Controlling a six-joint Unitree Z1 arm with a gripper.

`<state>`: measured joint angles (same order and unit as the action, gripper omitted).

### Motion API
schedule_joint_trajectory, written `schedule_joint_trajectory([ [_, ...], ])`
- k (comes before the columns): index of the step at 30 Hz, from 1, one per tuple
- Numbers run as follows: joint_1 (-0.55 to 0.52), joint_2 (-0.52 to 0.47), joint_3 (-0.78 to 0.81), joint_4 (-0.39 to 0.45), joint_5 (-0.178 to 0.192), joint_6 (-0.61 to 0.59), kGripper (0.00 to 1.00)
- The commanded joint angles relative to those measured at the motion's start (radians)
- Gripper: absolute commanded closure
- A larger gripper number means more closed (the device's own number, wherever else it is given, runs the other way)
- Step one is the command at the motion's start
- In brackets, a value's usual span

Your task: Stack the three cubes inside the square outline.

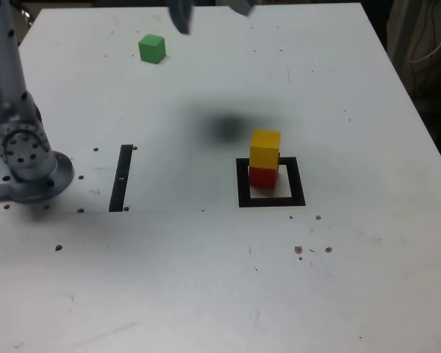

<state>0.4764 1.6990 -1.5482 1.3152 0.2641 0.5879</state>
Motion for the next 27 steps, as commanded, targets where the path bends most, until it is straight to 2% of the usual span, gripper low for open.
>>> schedule_joint_trajectory([
  [1,0.122,0.007,-0.002,-0.004,0.024,0.059,0.01],
  [5,0.259,0.037,-0.013,-0.003,0.05,0.135,0.01],
  [15,0.531,0.179,-0.093,-0.003,0.058,0.309,0.01],
  [21,0.604,0.27,-0.161,-0.028,0.075,0.459,0.0],
  [27,0.61,0.291,-0.148,-0.068,0.081,0.507,0.01],
])
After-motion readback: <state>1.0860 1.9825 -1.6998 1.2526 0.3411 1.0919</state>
